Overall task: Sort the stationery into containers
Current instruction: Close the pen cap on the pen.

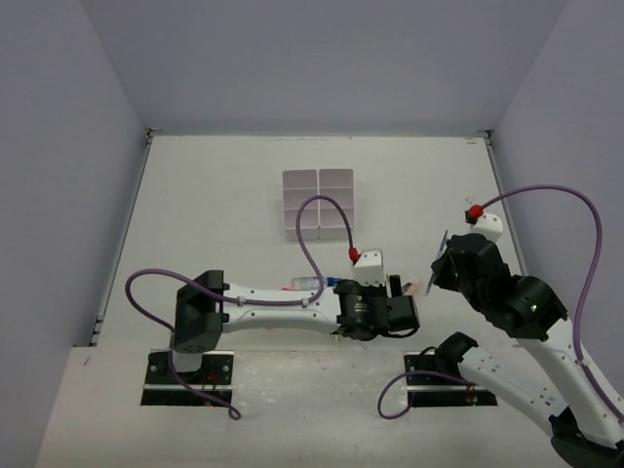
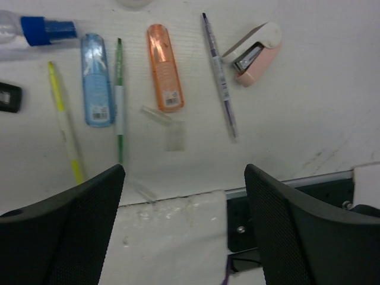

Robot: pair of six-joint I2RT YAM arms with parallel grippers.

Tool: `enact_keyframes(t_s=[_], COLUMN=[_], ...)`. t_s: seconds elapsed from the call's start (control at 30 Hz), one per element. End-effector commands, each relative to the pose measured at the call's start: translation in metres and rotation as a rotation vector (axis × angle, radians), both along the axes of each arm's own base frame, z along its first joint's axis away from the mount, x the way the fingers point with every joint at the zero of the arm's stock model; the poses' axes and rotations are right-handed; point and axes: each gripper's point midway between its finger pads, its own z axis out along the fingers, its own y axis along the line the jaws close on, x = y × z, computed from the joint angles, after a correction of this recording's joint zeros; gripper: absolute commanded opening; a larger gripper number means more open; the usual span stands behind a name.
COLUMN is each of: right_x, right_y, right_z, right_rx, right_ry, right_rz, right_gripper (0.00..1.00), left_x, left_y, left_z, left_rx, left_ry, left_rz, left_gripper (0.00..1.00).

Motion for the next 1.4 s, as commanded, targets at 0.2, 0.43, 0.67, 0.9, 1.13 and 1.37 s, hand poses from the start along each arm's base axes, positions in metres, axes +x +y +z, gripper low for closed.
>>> enact_keyframes(t_s=[0.2, 0.43, 0.67, 0.9, 1.13, 1.37], right_x=[-0.007, -0.007, -0.007, -0.006, -0.004, 0.0], right_y=[-0.025, -0.022, -0.017, -0.013, -0.008, -0.003], right_z=[0.033, 0.033, 0.034, 0.035, 0.033, 0.03], right_rx=[-0.012, -0.017, -0.006, 0.0, -0.004, -0.006], right_ry=[-0.112, -0.114, -0.122, -0.131, -0.124, -0.117], right_rz=[-0.051, -0.024, 0.012, 0.036, 0.06, 0.074], right_gripper=[0.0, 0.0, 0.0, 0.0, 0.0, 0.0], left_x=[-0.047, -0.057, -0.051, -0.051, -0.045, -0.05], left_y=[0.015, 0.015, 0.013, 0.012, 0.013, 0.017], left_z=[-0.041, -0.061, -0.073, -0.092, -0.104, -0.121], left_rx=[-0.02, -0.014, -0.013, 0.022, 0.037, 0.048], left_ry=[0.291, 0.365, 0.363, 0.383, 0.401, 0.431], left_rz=[0.212, 0.266, 0.284, 0.288, 0.282, 0.279], left_gripper=[0.74, 0.74, 0.66, 0.61, 0.52, 0.43])
